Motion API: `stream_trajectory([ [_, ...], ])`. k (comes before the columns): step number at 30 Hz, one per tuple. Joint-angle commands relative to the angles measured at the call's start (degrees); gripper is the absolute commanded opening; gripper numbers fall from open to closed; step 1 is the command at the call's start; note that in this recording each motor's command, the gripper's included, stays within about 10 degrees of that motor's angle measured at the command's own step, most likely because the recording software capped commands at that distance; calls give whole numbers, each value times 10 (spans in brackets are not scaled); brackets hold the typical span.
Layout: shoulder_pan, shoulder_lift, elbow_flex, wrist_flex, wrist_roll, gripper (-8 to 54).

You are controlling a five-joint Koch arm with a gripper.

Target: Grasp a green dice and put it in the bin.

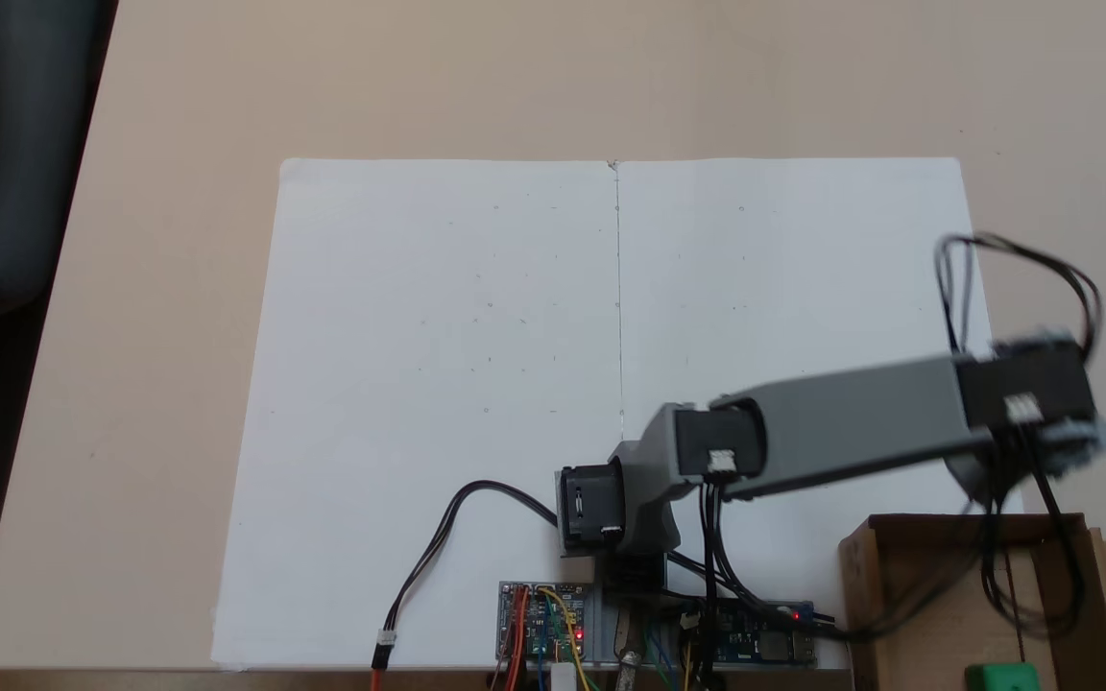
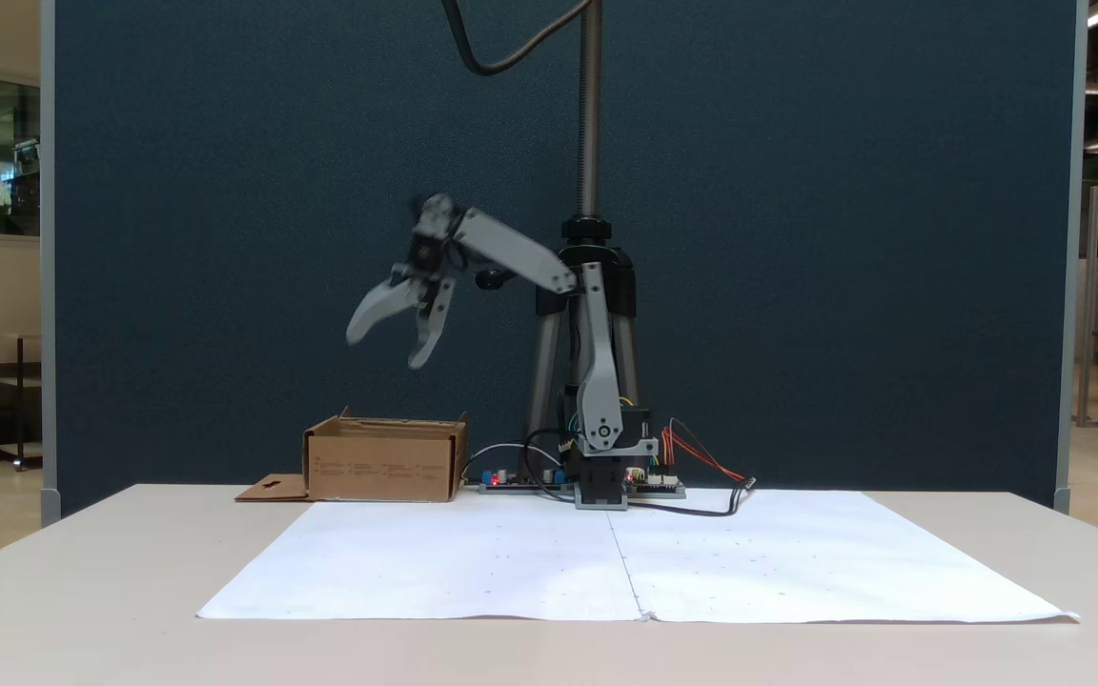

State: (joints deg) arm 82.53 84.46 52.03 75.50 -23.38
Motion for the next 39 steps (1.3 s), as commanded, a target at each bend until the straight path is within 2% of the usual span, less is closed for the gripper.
stream_trajectory([
  [1,-84,59,-11,48,94,421],
  [4,-209,78,-40,99,162,421],
  [9,-410,90,-47,119,209,422],
  [19,-760,51,-47,112,213,424],
  [27,-787,32,-16,3,218,443],
  [39,-789,185,302,-293,221,446],
])
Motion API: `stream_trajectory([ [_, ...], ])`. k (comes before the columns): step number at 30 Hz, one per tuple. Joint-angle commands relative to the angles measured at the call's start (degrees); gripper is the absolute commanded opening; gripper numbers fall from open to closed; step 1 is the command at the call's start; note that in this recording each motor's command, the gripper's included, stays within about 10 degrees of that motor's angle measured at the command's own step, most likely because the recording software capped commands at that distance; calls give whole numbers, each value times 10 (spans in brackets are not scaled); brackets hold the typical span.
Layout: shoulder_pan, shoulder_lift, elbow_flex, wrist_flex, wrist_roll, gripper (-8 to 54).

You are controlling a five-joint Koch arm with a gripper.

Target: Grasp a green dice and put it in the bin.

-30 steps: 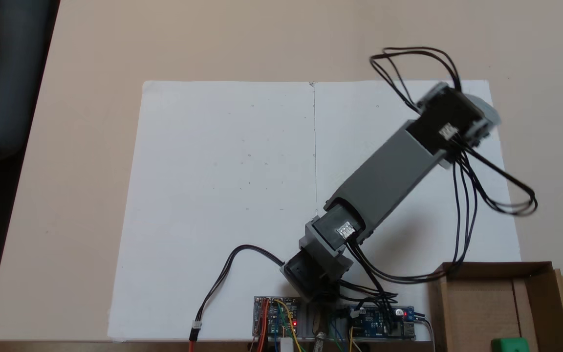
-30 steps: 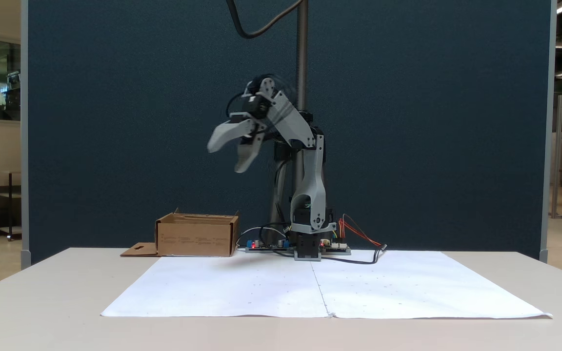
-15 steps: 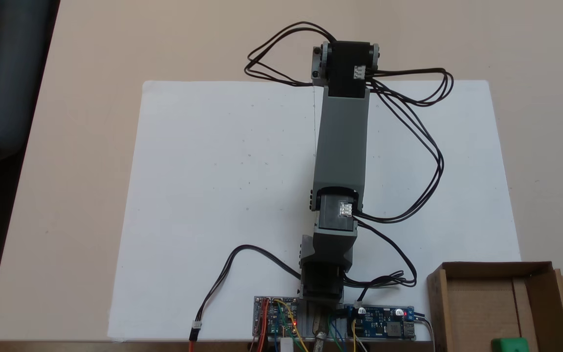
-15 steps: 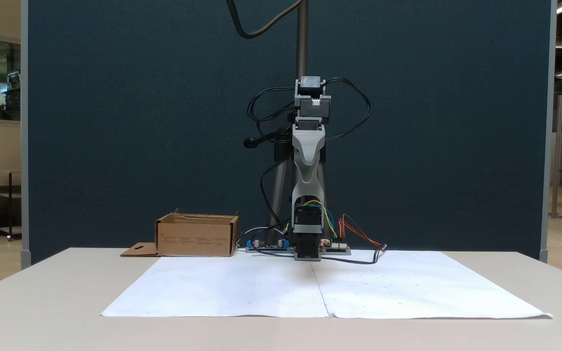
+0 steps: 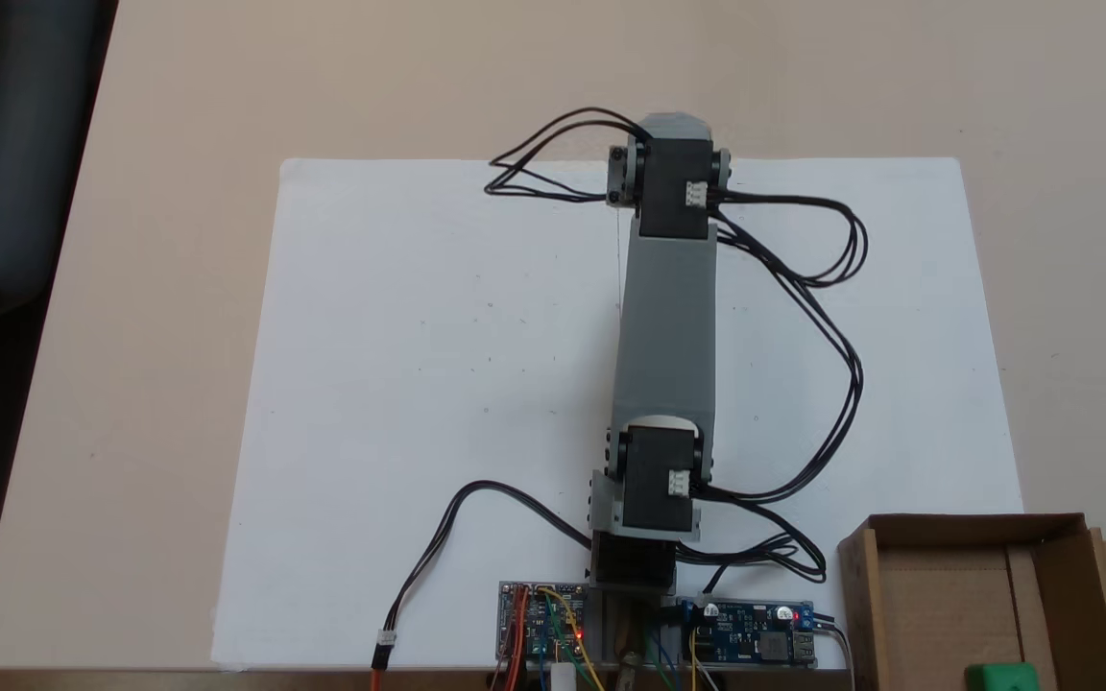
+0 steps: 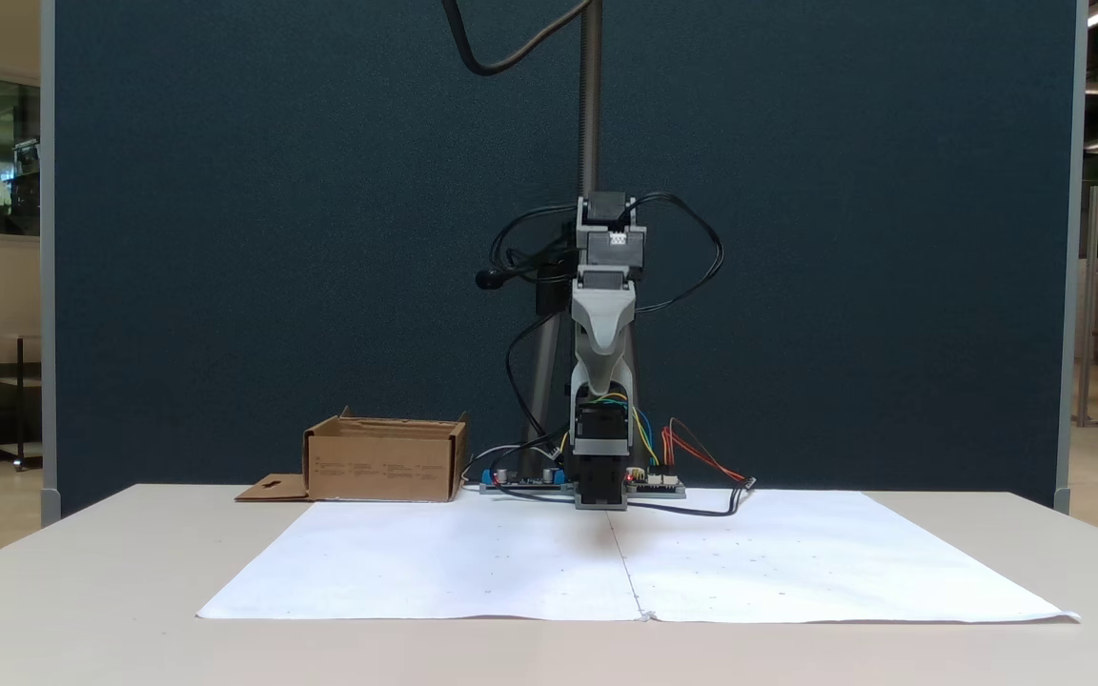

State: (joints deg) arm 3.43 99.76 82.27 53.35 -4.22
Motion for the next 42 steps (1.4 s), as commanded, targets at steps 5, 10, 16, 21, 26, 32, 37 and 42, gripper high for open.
stream_trajectory([
  [5,0,93,131,-193,31,446],
  [10,6,149,275,-314,30,442],
  [16,10,171,418,-451,21,417],
  [21,10,171,530,-567,1,404],
  [26,8,179,615,-670,-41,404],
  [32,7,204,706,-790,-67,405],
  [37,5,236,763,-888,-66,406],
  [42,-4,278,807,-988,-65,407],
])
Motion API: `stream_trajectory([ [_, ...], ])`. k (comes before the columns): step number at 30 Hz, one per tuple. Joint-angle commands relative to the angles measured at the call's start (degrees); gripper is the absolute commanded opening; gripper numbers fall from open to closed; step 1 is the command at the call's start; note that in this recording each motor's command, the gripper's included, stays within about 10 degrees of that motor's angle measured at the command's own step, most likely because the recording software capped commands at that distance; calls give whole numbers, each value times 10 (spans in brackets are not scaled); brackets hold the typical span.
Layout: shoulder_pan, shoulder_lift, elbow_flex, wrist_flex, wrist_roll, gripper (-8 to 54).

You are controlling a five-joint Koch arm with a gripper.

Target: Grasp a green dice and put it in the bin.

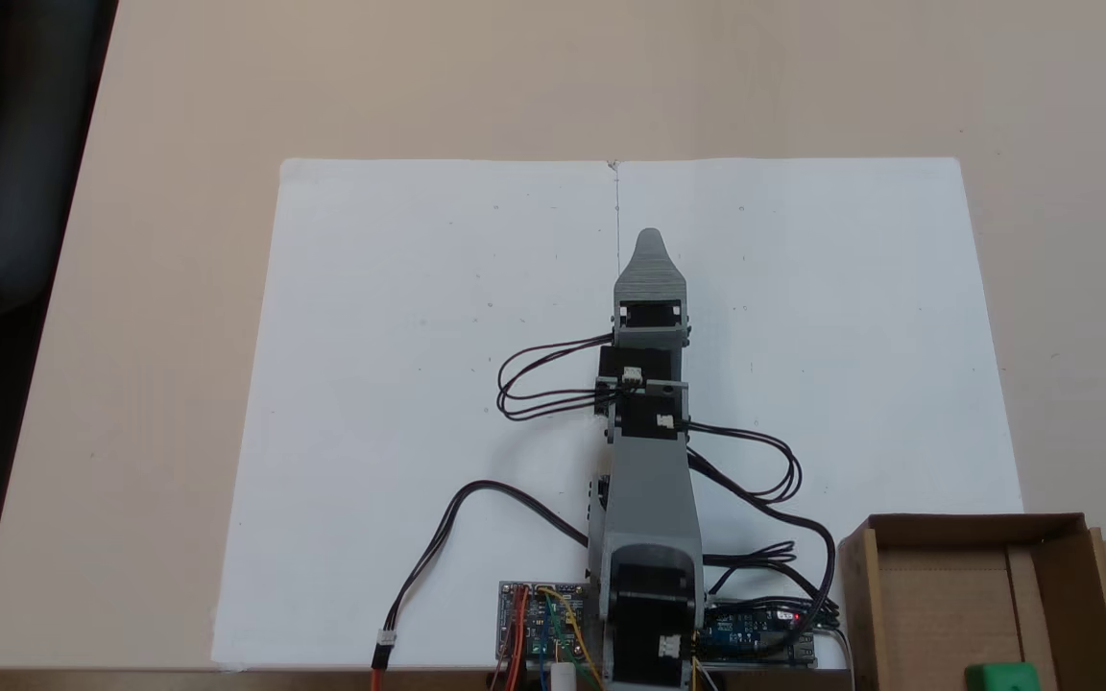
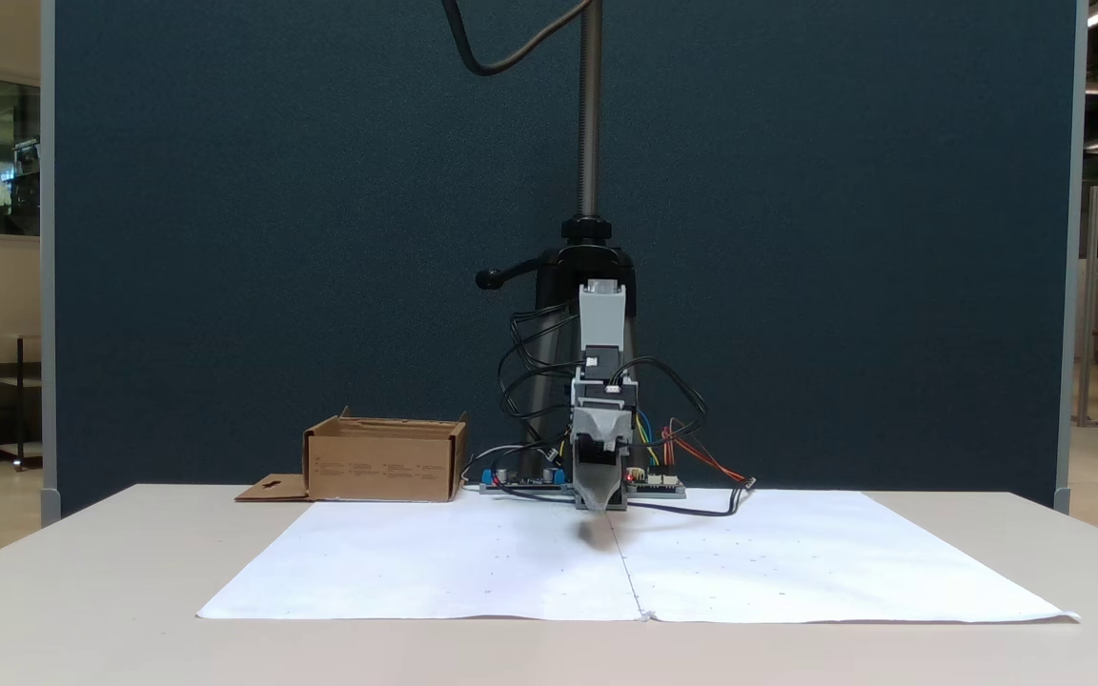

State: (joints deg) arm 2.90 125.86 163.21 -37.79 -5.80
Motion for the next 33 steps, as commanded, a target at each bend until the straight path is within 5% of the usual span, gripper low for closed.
stream_trajectory([
  [1,-1,24,1,-96,-49,407],
  [11,-4,99,91,-290,-48,407],
  [33,7,99,163,-655,-50,455],
])
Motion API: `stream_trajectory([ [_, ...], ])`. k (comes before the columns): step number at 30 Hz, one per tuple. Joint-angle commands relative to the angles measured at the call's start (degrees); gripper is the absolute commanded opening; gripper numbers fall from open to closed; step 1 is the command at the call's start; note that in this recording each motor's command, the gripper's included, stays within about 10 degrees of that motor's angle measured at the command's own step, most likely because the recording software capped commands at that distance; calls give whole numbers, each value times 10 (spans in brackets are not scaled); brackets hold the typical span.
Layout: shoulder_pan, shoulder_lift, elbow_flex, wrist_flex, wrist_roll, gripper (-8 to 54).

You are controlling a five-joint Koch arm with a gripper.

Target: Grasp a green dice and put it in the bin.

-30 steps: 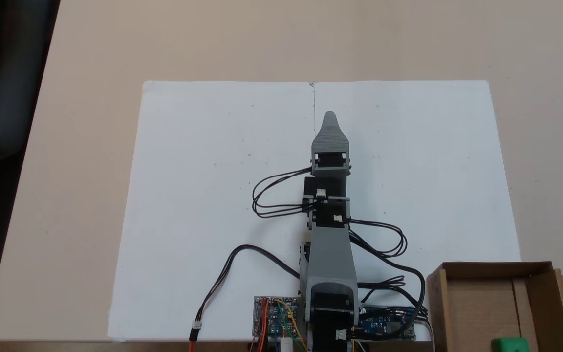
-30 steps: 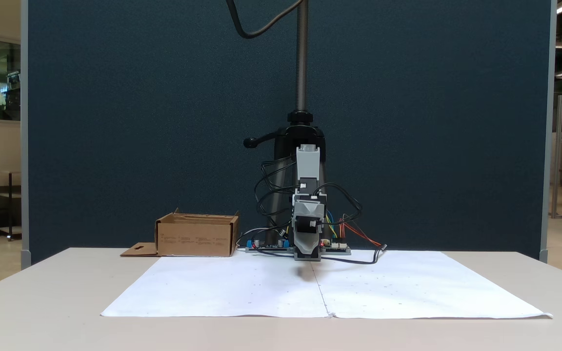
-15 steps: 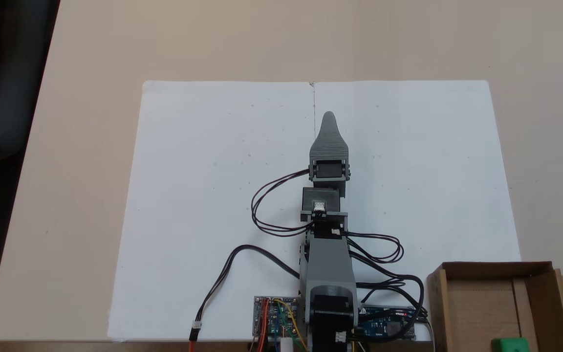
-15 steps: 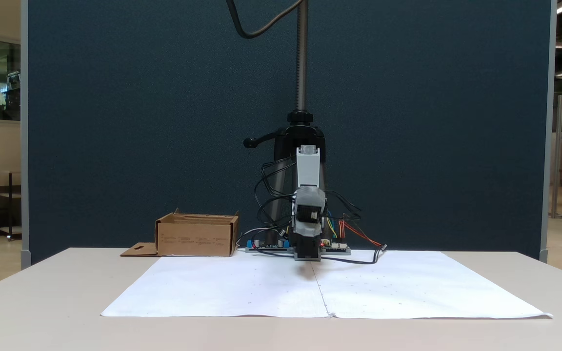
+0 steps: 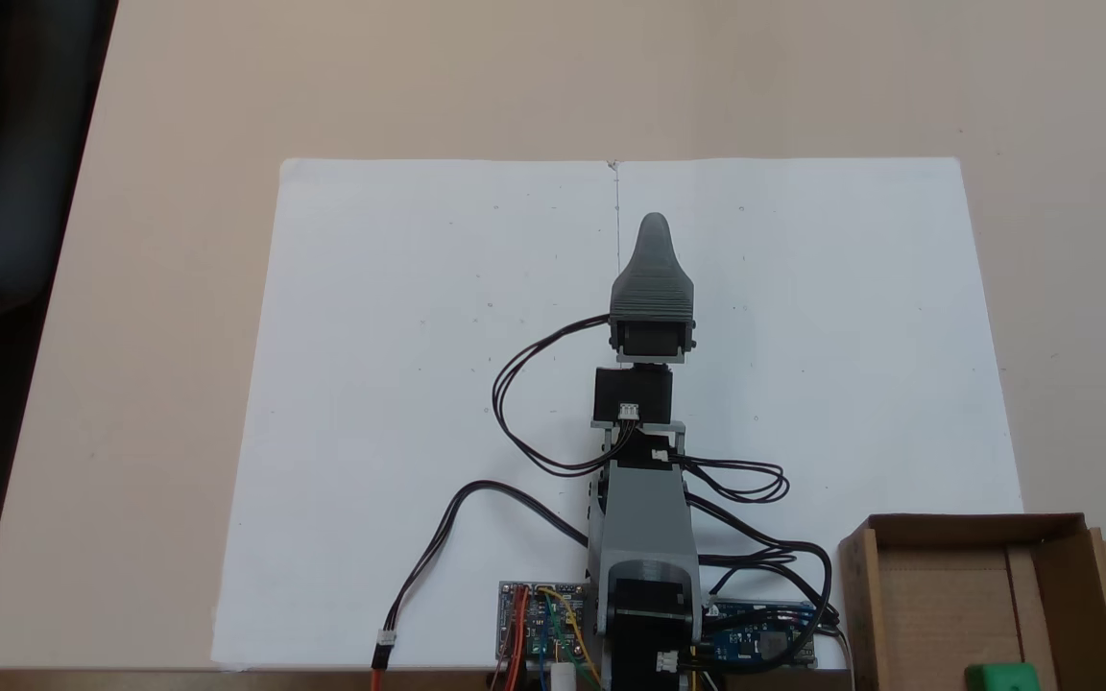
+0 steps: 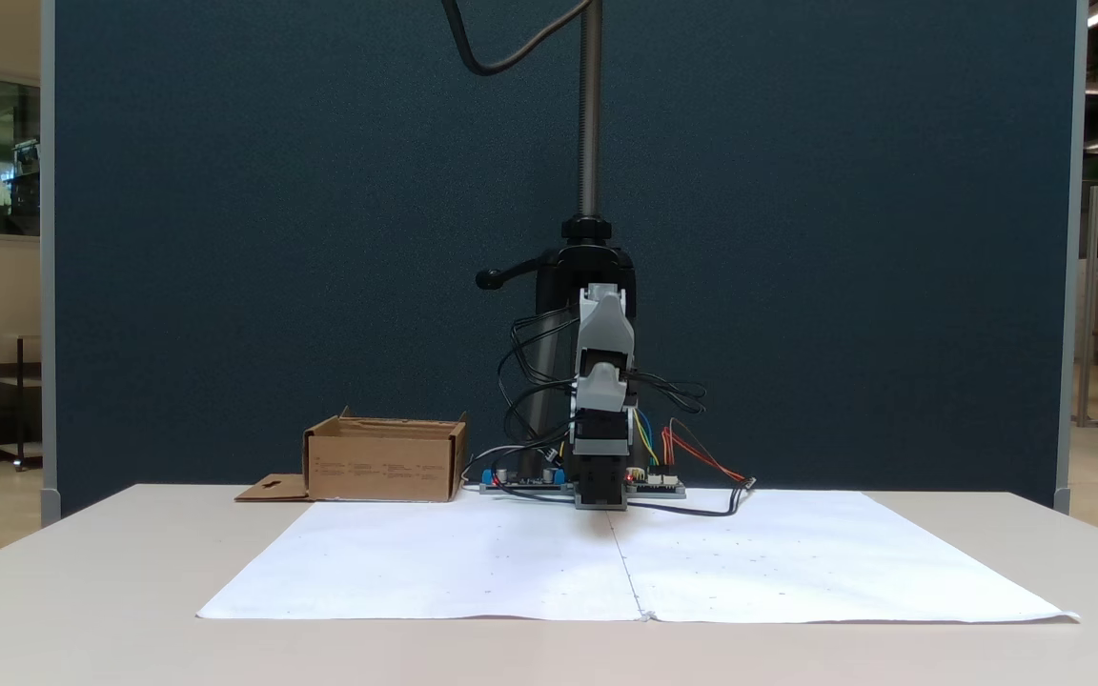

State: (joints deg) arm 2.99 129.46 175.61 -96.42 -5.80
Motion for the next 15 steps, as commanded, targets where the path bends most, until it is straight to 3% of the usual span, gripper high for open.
stream_trajectory([
  [1,10,63,40,-68,-50,456],
  [15,0,61,40,-41,-49,456],
])
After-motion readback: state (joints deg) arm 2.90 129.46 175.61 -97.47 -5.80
